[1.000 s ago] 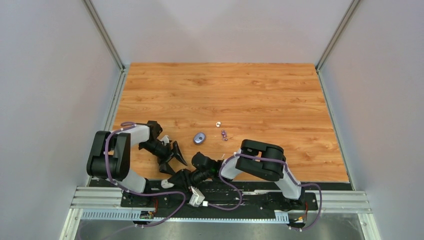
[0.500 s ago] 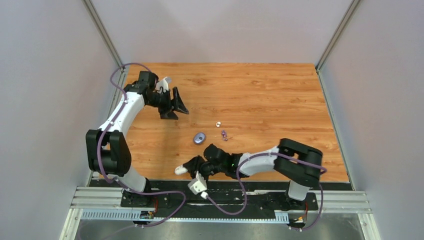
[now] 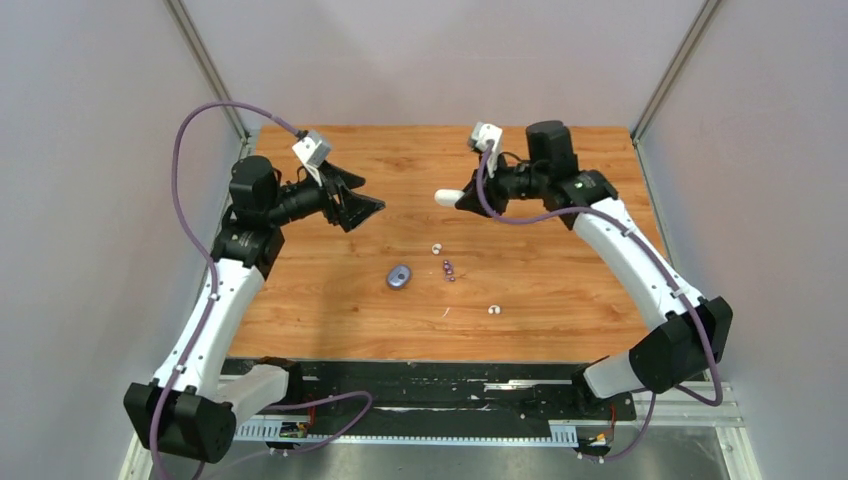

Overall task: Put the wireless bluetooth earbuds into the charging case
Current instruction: Pick up the charging case at the center of the board, then open the charging case.

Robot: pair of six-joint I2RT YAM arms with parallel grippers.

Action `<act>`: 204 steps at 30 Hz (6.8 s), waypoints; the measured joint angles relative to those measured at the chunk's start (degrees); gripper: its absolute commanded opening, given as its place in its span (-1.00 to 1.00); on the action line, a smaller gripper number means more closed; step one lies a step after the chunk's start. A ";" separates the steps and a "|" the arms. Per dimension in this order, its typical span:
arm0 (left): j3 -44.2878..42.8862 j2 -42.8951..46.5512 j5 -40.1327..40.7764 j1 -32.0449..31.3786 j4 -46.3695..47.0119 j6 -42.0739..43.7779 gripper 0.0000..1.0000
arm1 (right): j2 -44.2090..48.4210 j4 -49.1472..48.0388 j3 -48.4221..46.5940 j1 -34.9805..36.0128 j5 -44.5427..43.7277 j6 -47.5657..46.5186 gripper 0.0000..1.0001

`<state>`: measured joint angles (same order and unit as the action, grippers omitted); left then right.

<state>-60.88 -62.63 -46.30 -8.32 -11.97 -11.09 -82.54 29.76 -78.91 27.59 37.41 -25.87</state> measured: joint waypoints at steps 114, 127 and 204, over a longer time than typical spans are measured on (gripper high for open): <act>-17.79 -22.69 -19.80 -15.61 15.37 0.79 -1.00 | -1.36 -20.44 -8.13 -6.10 17.73 25.62 -0.35; -17.79 -22.73 -20.74 -15.67 14.62 0.79 -1.00 | -1.36 -19.06 -8.15 -6.08 22.14 18.16 -0.61; -47.36 -28.89 -9.81 -15.98 -41.53 31.26 0.20 | -2.25 11.17 -15.34 4.81 10.03 -17.62 -1.00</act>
<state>-108.25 -91.53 -56.12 -24.29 -53.49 20.16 -84.79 40.93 -94.26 32.40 47.44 -43.48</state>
